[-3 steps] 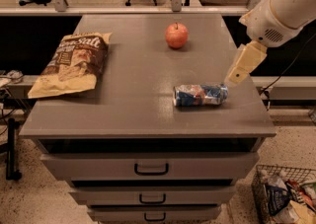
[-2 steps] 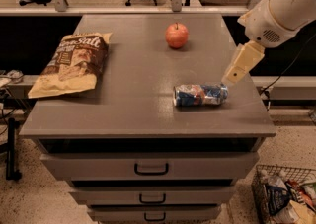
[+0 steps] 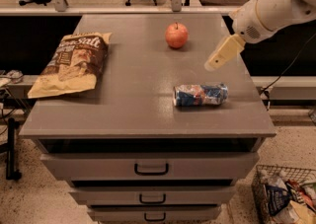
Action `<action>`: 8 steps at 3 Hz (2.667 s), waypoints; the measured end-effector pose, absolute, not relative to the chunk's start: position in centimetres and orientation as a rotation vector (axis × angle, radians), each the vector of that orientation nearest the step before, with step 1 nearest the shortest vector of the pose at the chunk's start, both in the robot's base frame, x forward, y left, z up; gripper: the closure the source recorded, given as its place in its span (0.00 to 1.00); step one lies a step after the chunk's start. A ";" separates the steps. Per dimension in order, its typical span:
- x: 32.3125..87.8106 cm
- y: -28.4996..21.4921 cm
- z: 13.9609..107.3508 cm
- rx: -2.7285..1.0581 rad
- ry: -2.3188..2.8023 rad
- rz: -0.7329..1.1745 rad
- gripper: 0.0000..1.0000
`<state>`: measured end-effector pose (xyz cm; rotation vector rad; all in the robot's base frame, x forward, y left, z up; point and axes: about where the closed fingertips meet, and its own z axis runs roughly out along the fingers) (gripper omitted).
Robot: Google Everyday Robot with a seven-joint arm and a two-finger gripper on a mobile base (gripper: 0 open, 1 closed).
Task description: Pick apple
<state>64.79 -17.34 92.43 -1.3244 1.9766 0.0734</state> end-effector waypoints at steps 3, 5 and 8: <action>77.0 -11.0 88.5 -1.030 1.870 0.290 0.00; 80.6 -10.0 86.6 -0.929 1.850 0.305 0.17; 78.7 -9.8 88.4 -0.921 1.804 0.364 0.87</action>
Offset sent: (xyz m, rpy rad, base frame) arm 0.1356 0.0608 -0.0336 0.4383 -0.0474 -0.0753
